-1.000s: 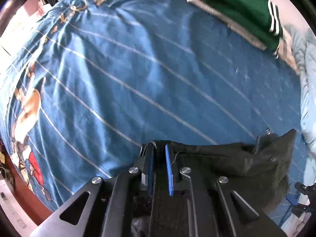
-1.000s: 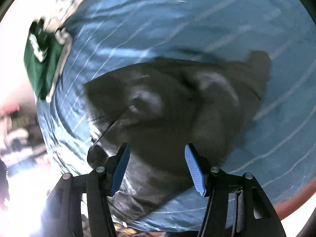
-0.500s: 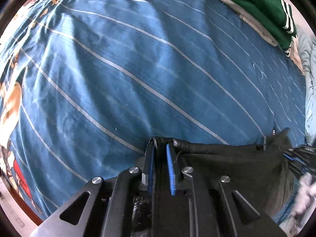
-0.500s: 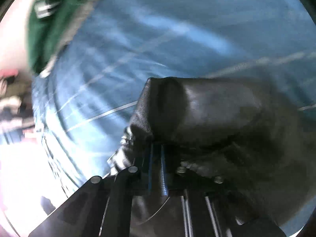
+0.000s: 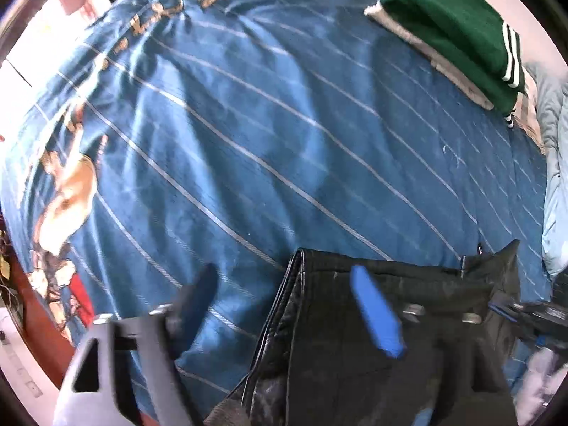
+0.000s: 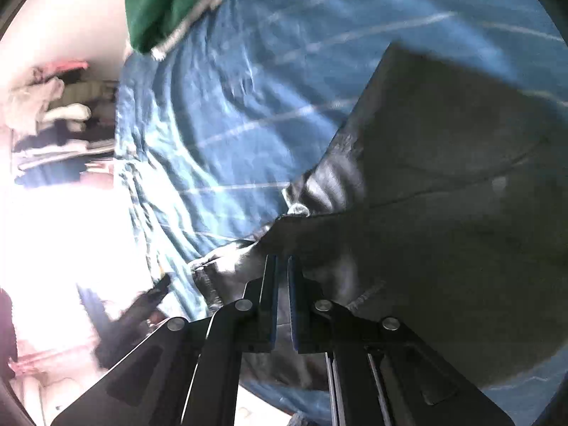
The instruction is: Fold large clothes
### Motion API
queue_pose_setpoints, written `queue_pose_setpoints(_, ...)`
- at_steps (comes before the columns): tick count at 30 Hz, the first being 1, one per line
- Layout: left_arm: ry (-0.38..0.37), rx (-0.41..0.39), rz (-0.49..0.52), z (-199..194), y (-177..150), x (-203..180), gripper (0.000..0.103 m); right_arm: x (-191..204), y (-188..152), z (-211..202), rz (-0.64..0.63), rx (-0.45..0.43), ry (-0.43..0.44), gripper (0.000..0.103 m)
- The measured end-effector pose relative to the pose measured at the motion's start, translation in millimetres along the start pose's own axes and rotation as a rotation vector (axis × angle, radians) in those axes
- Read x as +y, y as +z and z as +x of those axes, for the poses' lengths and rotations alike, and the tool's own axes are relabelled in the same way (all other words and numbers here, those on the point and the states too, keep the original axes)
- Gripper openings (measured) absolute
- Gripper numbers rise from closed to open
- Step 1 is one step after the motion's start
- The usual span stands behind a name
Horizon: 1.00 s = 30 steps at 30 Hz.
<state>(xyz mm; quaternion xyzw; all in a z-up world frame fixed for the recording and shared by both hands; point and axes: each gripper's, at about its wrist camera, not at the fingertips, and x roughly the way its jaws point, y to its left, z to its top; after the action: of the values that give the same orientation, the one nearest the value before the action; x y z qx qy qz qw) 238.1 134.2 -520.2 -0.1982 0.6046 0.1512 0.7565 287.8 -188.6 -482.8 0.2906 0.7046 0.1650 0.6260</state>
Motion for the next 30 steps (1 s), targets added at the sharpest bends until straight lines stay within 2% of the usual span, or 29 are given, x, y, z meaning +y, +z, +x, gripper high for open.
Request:
queue_pose_setpoints(3,0.045,-0.026,0.035,-3.8,-7.1,-6.8,0.083,-12.9,13.2,41.2,0.043,-0.041,-0.068,0.003)
queue_pose_setpoints(6,0.056,-0.023,0.059,0.4,-9.4,-23.8,0.085,-27.8,20.5,54.8,0.100,-0.055,-0.009,0.000)
queue_pose_setpoints(9,0.053,-0.036,0.127,1.7,-14.1,-59.4,0.085,-29.0,14.8,38.3,0.088,-0.026,0.047,0.003)
queue_pose_setpoints(10,0.055,-0.042,0.152,-0.3,-16.5,-70.4,0.085,-32.2,10.2,27.3,0.088,-0.027,0.075,0.014)
queue_pose_setpoints(11,0.049,-0.049,0.180,-1.5,-19.9,-84.1,0.085,-36.8,2.9,13.7,0.092,-0.040,0.084,0.031)
queue_pose_setpoints(12,0.030,-0.053,0.213,-2.4,-25.2,-102.6,0.085,-44.2,-9.1,-8.0,0.095,-0.073,0.086,0.041)
queue_pose_setpoints(13,0.010,-0.051,0.232,-2.8,-29.3,-113.2,0.085,-55.9,-24.1,-32.9,0.107,-0.117,0.089,0.060)
queue_pose_setpoints(14,-0.021,-0.041,0.256,-0.3,-35.0,-130.5,0.085,-70.9,-39.7,-56.1,0.129,-0.160,0.093,0.067)
queue_pose_setpoints(18,-0.080,0.016,0.311,19.4,-54.7,-184.3,0.085,-156.7,-97.5,-123.3,0.316,-0.292,0.076,0.067)
queue_pose_setpoints(21,-0.033,0.055,0.369,52.6,-67.7,-216.6,0.085,-222.2,-116.7,-135.2,0.437,-0.341,0.109,0.067)
queue_pose_setpoints(23,0.014,0.099,0.369,80.3,-71.8,-223.0,0.088,-254.5,-114.7,-126.2,0.472,-0.353,0.178,0.068)
queue_pose_setpoints(24,0.005,0.099,0.336,89.0,-70.1,-219.1,0.090,-269.9,-108.5,-117.7,0.480,-0.357,0.233,0.068)
queue_pose_setpoints(26,0.003,0.098,0.313,93.1,-65.9,-213.7,0.101,-286.8,-93.3,-104.1,0.477,-0.366,0.349,0.068)
queue_pose_setpoints(28,-0.016,0.097,0.321,92.6,-64.6,-209.3,0.101,-284.8,-72.2,-84.7,0.442,-0.369,0.442,0.073)
queue_pose_setpoints(30,-0.024,0.094,0.335,91.5,-64.0,-206.7,0.101,-275.6,-51.3,-68.5,0.401,-0.363,0.455,0.073)
